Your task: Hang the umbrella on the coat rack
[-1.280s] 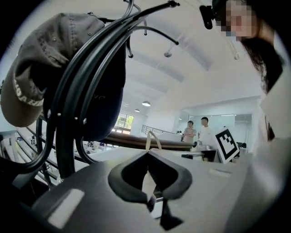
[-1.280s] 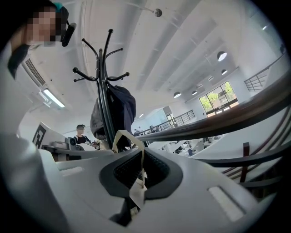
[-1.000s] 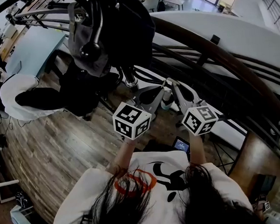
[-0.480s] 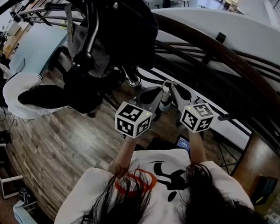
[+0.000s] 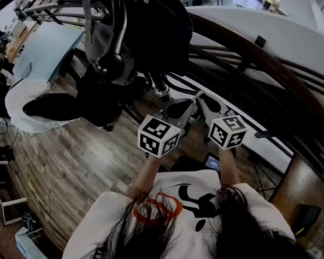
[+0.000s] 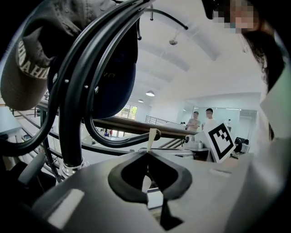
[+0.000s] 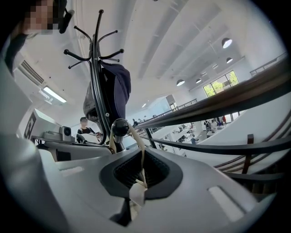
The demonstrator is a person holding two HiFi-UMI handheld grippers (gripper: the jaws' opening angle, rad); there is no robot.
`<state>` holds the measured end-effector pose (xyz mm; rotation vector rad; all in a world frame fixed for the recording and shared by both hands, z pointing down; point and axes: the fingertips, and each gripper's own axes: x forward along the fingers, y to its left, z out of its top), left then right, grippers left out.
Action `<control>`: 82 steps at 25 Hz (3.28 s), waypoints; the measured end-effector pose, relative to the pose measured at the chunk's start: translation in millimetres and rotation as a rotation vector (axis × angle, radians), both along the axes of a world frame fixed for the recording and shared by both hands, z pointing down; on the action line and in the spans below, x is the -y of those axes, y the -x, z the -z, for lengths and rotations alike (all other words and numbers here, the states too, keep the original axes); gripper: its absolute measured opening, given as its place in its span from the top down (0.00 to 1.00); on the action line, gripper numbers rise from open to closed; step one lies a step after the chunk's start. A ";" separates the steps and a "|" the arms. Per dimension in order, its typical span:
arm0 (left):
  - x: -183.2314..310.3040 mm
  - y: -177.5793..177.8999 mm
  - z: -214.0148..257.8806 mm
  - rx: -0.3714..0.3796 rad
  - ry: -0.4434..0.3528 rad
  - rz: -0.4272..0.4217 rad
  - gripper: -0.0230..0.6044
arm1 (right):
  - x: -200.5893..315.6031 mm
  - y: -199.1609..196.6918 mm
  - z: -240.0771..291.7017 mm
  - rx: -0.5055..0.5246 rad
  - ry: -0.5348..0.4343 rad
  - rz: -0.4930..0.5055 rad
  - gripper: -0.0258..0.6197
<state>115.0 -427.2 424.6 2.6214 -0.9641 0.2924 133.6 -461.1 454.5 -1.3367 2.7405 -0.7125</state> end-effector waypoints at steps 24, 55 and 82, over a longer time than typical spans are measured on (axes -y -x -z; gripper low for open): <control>20.7 45.9 -28.0 0.009 0.038 0.137 0.96 | 12.3 62.0 -34.2 -0.068 0.042 0.178 0.92; -11.6 68.5 -2.7 0.037 -0.072 0.085 0.84 | -15.9 42.2 -22.8 -0.063 -0.016 0.074 0.79; -166.5 154.3 28.7 -0.042 -0.162 -0.054 0.84 | -190.4 127.9 37.9 -0.034 -0.148 -0.022 0.88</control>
